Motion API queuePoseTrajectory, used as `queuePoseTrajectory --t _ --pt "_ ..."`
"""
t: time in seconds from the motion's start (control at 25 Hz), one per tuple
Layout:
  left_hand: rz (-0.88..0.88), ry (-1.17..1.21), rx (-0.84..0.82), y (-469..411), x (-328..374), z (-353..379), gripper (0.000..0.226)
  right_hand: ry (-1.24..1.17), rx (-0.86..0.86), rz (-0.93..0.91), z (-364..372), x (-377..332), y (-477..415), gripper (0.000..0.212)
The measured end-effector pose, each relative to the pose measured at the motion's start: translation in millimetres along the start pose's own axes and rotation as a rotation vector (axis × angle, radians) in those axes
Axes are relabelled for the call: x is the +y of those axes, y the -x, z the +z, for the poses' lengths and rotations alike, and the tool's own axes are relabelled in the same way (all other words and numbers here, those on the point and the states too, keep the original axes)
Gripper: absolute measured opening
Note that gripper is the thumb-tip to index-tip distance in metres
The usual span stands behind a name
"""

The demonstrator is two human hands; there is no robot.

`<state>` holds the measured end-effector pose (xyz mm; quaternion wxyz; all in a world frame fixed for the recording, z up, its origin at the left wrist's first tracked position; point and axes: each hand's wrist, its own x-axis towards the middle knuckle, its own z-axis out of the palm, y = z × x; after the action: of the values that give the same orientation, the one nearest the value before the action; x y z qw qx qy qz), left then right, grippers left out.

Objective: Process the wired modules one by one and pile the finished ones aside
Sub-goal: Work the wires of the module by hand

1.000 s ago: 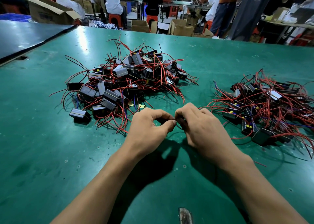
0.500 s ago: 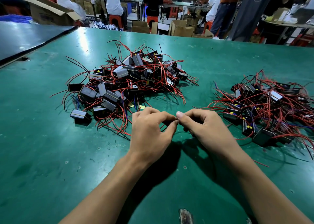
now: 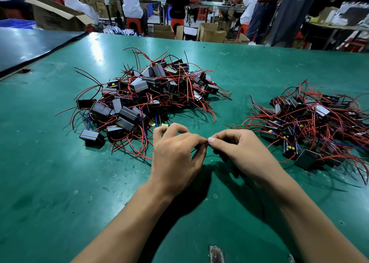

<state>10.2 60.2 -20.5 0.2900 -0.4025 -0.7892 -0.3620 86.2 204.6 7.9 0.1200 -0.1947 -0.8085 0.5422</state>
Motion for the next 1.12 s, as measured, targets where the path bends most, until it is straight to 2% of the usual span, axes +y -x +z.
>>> queuePoseTrajectory --t 0.28,0.52,0.72,0.8,0.92,1.12 --pt "0.036 -0.037 -0.009 0.5 0.3 -0.7 0.007 0.039 0.024 -0.038 0.7 0.6 -0.7 0.012" --pt "0.058 -0.065 0.017 -0.1 1.7 -1.0 0.012 0.025 0.019 0.023 -0.4 -0.3 1.4 0.021" --pt "0.070 -0.073 -0.001 0.2 0.5 0.4 0.012 -0.026 0.002 0.002 0.1 -0.6 0.2 0.016" --pt "0.049 -0.060 -0.029 0.5 0.4 0.3 0.011 0.081 0.029 -0.076 2.0 1.5 -0.3 0.014" --pt "-0.072 0.021 -0.093 -0.8 2.0 -0.8 0.009 0.363 0.091 -0.332 4.6 4.8 0.8 0.010" --pt "-0.362 0.396 -0.193 -10.3 -1.4 -4.0 0.001 0.782 0.161 -0.734 4.0 11.9 -3.5 0.005"
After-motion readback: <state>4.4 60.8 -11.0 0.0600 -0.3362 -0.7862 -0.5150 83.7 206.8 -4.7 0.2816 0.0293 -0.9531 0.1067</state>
